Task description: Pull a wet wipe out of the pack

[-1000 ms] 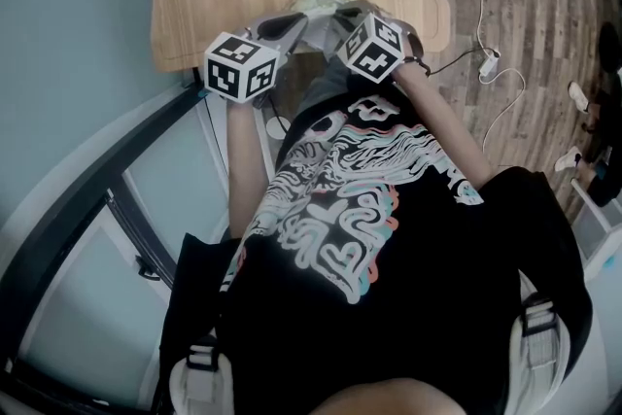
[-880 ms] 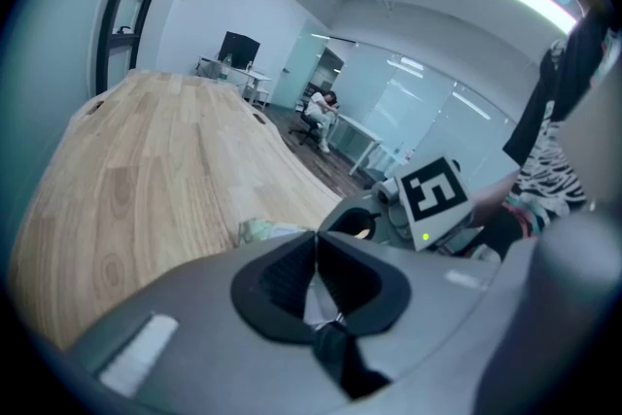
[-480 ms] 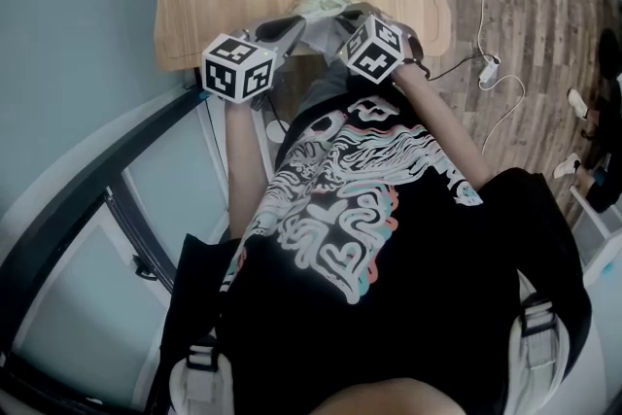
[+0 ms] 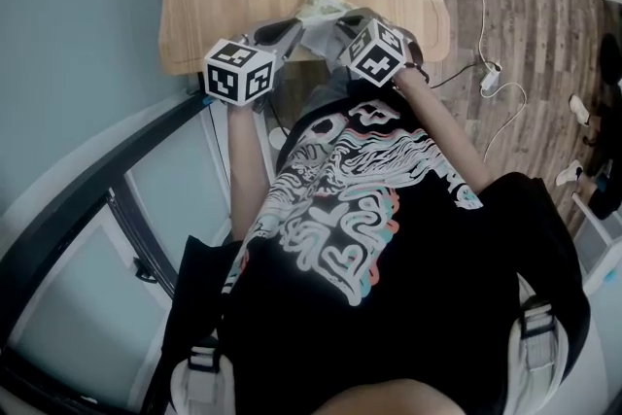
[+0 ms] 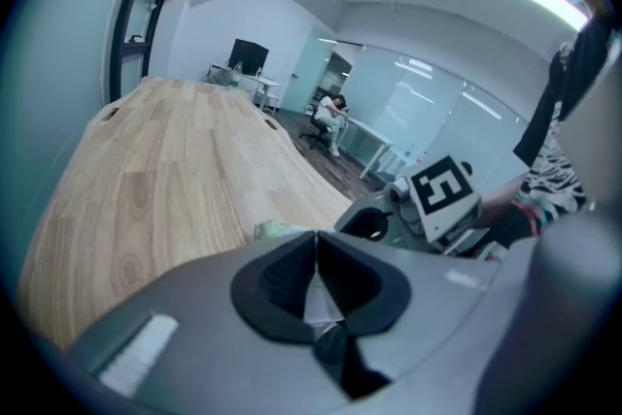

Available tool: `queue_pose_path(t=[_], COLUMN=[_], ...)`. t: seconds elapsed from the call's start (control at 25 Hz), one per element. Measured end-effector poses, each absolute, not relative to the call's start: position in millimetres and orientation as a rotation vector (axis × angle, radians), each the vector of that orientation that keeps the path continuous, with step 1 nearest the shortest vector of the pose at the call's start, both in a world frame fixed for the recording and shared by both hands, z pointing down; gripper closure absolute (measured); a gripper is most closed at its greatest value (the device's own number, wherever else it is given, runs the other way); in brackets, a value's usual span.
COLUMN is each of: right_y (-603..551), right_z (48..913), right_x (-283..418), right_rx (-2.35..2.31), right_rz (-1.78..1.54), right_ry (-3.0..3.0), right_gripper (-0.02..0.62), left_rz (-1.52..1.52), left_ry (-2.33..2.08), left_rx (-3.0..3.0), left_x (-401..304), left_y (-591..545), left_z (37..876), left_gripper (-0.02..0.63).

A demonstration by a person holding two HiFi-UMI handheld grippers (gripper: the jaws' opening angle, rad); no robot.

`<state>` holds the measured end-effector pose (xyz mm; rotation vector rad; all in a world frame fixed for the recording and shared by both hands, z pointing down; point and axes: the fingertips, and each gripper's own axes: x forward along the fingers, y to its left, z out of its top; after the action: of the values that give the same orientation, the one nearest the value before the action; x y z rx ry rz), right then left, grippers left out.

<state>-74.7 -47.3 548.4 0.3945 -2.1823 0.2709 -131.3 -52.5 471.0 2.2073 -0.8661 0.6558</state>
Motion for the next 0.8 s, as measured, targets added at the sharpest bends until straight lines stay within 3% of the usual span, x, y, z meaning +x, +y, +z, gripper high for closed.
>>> queue_pose_path(t=[0.8], right_y=[-60.2], right_z=[531.4], right_x=[-63.4], right_rx=[0.498], right_rz=[0.273], right_ry=[-2.241], right_gripper=[0.566], left_rz=[0.755], left_ry=[-1.051], left_rx=[2.194], left_x=[-143.6], left_y=[-82.3], left_z=[493.9], left_gripper=[0.609])
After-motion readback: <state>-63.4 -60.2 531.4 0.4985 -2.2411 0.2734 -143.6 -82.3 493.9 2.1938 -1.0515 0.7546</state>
